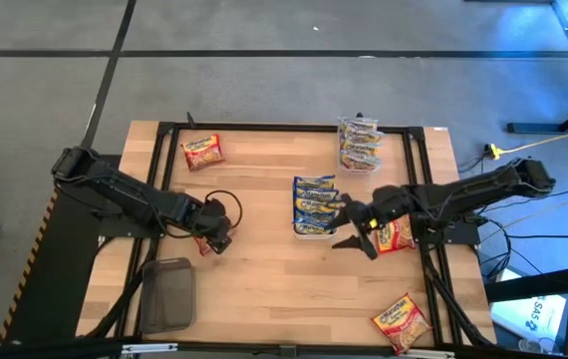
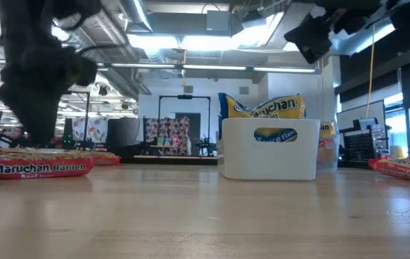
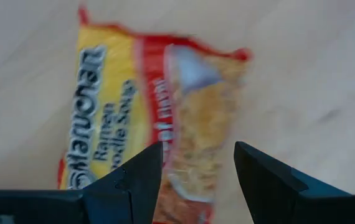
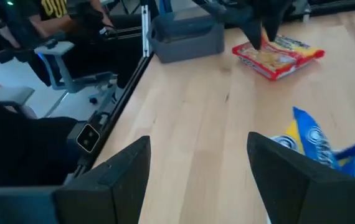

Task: Sort Maruchan noodles
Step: Put the red noodle pack in the black bin

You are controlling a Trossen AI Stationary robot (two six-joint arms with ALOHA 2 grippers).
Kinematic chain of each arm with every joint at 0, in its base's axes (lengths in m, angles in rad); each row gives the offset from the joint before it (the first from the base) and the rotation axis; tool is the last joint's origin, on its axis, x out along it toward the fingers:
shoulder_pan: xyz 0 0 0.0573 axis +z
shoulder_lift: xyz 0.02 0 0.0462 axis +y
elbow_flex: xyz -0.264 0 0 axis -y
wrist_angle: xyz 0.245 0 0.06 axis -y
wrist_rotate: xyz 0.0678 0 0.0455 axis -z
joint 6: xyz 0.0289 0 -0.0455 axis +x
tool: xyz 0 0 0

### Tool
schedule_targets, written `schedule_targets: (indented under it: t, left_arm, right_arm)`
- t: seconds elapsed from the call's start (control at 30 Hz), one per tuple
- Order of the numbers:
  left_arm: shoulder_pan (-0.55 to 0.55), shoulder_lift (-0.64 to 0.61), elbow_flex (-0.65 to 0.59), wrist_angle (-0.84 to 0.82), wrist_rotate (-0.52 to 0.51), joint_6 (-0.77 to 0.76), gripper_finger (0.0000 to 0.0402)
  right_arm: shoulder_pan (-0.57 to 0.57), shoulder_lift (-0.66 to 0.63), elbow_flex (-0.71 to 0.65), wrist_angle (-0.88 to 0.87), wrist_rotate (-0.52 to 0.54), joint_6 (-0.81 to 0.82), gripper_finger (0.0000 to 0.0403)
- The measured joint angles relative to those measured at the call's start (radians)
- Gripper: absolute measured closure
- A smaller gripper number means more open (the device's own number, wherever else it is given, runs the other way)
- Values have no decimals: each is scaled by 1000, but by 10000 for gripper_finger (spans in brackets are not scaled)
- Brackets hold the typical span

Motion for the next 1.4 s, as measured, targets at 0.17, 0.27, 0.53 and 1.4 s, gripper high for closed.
schedule_targets:
  t: [0.17,0.27,0.53,1.4]
  left_arm:
    - [0,38,-64,84,-12,20,208]
    - [-25,73,-65,207,-16,101,208]
    - [-153,204,-68,648,7,293,208]
    - [-355,655,717,313,-91,720,211]
  right_arm:
    - [101,29,1,45,72,1,162]
    - [161,49,0,62,108,32,162]
    - [335,122,0,146,232,161,162]
    - [502,367,1,463,528,436,162]
